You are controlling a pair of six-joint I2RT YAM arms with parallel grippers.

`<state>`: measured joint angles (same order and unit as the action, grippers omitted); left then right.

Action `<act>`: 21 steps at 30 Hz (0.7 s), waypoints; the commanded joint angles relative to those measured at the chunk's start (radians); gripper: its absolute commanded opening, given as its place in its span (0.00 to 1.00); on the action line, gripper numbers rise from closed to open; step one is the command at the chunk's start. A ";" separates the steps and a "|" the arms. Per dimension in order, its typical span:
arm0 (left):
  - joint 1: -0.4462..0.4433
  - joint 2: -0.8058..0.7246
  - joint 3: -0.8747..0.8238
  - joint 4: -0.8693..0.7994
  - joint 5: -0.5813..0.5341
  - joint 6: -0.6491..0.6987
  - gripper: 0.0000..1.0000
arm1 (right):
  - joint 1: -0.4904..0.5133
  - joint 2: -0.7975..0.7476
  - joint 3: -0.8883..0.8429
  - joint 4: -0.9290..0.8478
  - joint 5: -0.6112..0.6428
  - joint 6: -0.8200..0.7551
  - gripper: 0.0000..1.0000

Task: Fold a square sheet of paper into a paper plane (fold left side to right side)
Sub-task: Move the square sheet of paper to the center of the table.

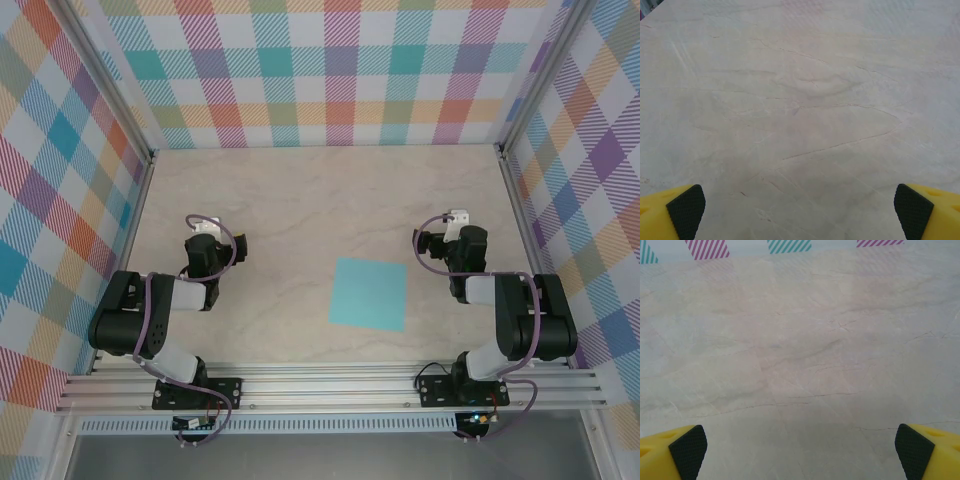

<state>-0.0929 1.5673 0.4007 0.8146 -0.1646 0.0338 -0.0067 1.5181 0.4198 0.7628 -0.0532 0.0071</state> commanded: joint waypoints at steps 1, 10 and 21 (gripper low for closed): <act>0.011 -0.001 0.011 0.014 0.017 -0.013 1.00 | 0.000 0.008 0.005 0.026 -0.002 0.004 1.00; 0.010 -0.001 0.012 0.014 0.018 -0.014 1.00 | 0.001 0.008 0.005 0.026 -0.003 0.004 1.00; 0.009 -0.238 0.046 -0.246 -0.023 -0.036 1.00 | -0.001 -0.112 0.153 -0.391 0.091 0.068 1.00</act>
<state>-0.0929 1.4780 0.4030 0.7048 -0.1688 0.0231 -0.0067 1.4895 0.4671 0.6144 -0.0181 0.0246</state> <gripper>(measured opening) 0.997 0.996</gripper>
